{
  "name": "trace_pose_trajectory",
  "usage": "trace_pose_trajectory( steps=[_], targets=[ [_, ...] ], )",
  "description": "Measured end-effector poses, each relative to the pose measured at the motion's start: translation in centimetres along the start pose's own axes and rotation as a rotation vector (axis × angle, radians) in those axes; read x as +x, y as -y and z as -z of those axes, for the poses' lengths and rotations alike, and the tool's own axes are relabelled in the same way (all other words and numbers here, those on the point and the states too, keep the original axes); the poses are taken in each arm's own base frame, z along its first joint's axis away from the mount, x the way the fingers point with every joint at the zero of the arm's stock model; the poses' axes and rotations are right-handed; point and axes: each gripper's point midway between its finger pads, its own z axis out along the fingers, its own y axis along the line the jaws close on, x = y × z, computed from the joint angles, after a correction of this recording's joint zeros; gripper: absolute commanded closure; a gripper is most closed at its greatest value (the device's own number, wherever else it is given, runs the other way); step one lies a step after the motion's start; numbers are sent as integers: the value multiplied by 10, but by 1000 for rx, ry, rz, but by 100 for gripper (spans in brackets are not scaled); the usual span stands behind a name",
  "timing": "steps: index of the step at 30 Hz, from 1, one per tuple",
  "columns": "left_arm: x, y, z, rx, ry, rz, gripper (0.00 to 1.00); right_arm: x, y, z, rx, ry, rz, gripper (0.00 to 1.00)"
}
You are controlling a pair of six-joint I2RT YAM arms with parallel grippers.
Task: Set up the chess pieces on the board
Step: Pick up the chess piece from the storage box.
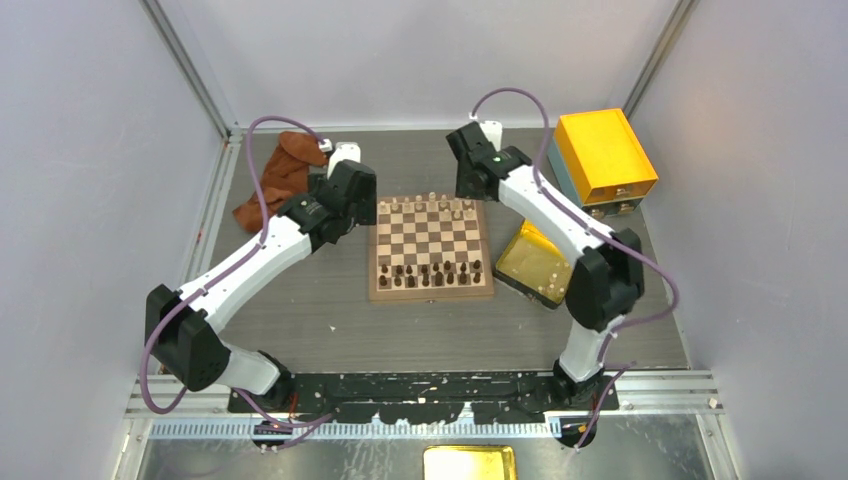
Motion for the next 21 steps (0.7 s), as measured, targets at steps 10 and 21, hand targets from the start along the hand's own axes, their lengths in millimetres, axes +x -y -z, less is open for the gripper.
trace_pose_trajectory(
  steps=[10,21],
  targets=[
    [-4,14,-4,25,-7,8,17,22,106,30,200,30,-206,56],
    [-2,25,-5,45,-14,-9,17,122,194,25,401,-141,-548,59]
  ],
)
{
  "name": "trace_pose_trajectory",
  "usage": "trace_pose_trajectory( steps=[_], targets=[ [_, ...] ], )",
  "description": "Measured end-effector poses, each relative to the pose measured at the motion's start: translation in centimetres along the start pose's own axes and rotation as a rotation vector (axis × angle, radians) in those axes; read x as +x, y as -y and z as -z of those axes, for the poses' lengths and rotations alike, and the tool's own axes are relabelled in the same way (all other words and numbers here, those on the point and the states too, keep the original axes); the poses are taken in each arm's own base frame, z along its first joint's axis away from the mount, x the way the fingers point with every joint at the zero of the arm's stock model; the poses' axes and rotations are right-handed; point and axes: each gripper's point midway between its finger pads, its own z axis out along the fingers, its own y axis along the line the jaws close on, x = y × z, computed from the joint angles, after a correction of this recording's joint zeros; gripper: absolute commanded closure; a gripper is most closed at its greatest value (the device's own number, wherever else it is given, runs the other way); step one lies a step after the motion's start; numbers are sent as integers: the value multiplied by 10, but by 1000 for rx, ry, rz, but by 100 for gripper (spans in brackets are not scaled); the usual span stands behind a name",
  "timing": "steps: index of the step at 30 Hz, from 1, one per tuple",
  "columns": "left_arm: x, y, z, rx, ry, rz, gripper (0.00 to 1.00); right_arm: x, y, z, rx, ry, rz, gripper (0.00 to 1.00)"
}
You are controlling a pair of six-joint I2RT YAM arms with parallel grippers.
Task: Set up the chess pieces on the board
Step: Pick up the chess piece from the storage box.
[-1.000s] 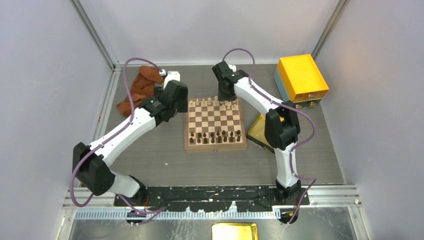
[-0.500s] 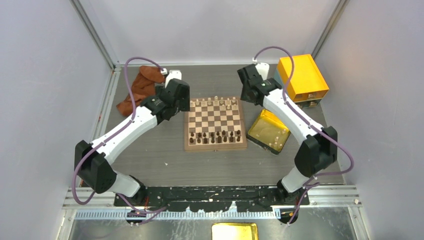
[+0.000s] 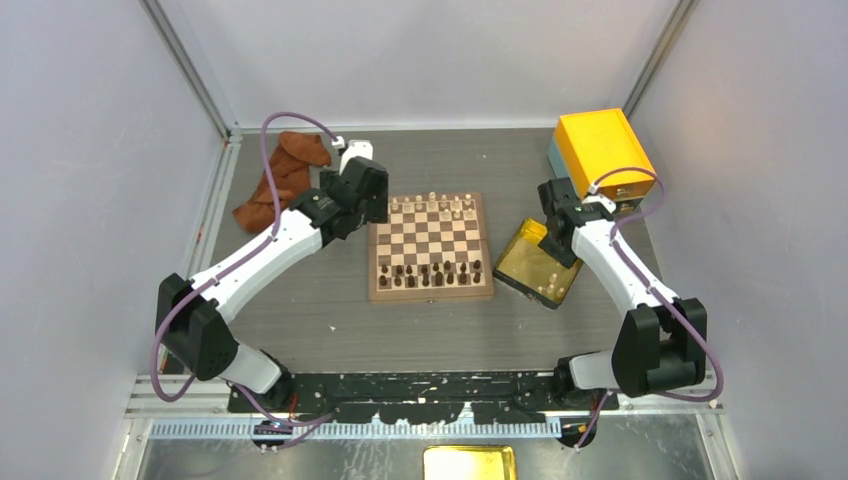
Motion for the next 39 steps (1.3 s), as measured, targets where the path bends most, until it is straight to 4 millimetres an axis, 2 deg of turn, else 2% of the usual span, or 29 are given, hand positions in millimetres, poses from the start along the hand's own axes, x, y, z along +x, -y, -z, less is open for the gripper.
trace_pose_trajectory(
  steps=[12,19,28,39],
  targets=[
    [0,0,0,0,0,-1,18,43,20,-23,32,-126,-125,61],
    [1,1,1,3,0,-3,18,49,28,-34,42,-145,-167,62],
    [1,2,1,4,-2,-5,18,40,21,-41,10,-124,-200,62],
    [2,2,0,1,-9,-11,18,41,18,-53,20,-140,-205,63]
  ],
)
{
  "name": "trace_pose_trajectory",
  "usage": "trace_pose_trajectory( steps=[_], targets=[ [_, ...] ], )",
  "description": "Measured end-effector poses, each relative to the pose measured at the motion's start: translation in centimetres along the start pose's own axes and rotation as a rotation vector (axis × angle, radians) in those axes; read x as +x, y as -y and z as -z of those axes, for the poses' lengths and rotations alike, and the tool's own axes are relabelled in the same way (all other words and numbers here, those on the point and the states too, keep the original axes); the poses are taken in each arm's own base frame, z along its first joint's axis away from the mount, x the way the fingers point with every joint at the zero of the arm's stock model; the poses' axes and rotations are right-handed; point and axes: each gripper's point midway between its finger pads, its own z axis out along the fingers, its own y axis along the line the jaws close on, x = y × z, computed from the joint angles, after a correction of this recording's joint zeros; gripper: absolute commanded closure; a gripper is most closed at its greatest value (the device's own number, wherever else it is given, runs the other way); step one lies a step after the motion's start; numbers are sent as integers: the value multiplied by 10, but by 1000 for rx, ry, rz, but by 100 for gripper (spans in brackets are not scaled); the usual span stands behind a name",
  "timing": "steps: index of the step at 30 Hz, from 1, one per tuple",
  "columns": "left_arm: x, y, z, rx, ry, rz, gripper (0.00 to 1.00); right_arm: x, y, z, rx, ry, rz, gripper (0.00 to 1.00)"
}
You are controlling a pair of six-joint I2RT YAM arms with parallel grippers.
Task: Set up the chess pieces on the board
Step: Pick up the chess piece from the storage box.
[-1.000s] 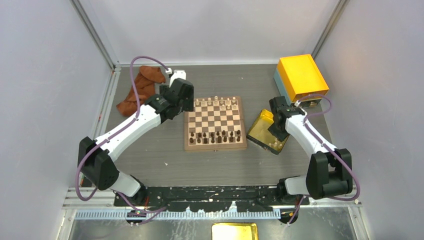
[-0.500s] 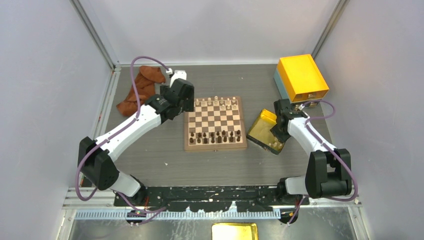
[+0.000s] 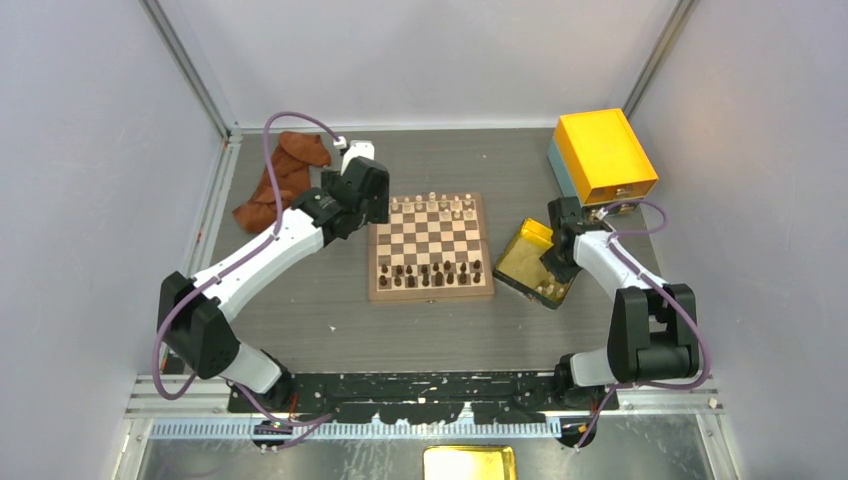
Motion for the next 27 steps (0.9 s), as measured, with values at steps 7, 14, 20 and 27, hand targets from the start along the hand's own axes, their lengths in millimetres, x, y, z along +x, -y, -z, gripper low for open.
trace_pose_trajectory(
  steps=[7,14,20,27],
  targets=[
    [-1,1,-1,-1,-1,-1,18,-1,0,-4,2,-3,-1,70],
    [0,2,-3,-4,-7,-5,18,-1,1,-6,8,-9,-1,75],
    [2,2,-4,-5,-12,-8,18,0,2,-8,9,-13,4,80],
    [2,2,-4,-6,-14,-9,18,0,2,-8,7,-14,9,98]
  ],
)
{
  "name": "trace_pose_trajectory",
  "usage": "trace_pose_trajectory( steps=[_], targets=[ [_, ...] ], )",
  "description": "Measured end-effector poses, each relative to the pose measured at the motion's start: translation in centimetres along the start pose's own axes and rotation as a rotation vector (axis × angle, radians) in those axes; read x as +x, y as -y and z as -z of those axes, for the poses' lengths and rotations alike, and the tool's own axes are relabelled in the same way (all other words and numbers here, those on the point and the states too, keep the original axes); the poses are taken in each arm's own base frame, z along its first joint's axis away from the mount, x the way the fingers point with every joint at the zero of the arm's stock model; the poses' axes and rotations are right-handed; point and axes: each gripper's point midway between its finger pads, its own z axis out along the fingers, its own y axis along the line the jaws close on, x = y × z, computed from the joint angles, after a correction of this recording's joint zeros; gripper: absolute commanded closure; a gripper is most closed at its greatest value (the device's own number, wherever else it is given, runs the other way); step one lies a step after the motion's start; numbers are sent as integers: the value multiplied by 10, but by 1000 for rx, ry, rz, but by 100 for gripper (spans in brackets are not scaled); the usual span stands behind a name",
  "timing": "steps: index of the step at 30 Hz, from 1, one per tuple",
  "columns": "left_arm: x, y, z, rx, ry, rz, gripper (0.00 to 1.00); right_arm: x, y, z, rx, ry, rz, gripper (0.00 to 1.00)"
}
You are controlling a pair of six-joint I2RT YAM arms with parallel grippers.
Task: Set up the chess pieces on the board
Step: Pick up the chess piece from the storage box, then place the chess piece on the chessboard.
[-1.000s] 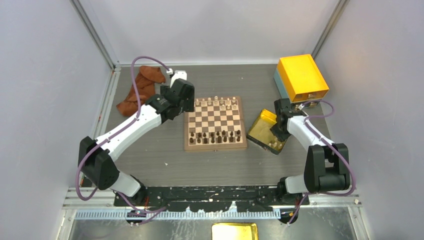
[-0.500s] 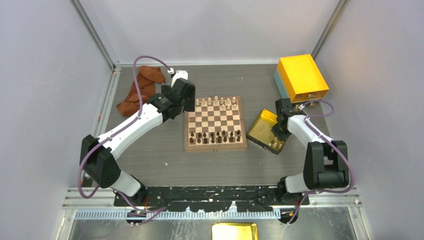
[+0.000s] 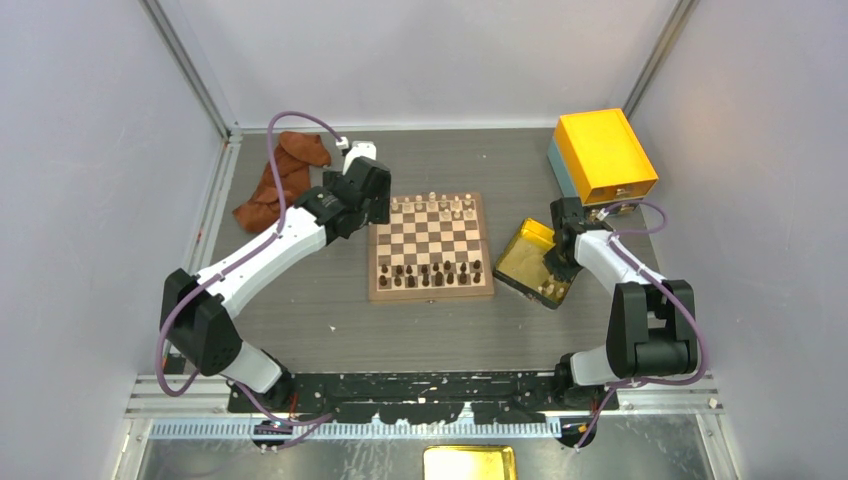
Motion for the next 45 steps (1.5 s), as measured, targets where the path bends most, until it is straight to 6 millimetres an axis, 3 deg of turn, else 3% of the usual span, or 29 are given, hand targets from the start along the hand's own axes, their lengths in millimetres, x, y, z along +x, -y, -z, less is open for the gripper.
trace_pose_trajectory(
  steps=[11,22,25,29,38,45],
  targets=[
    [0,0,0,0,0,0,18,-7,-3,6,-5,14,32,99],
    [0,0,0,-3,2,0,18,-45,-44,38,-113,89,78,99],
    [-1,-1,0,-6,3,-1,18,-51,-69,50,-148,99,138,99],
    [-1,-1,0,-7,4,-5,17,-52,-126,65,-217,120,257,99],
    [-2,-6,4,-9,19,-10,17,-12,-228,94,-338,90,504,99],
    [-4,-15,13,-19,42,-3,17,31,-274,120,-411,73,637,99]
  ],
)
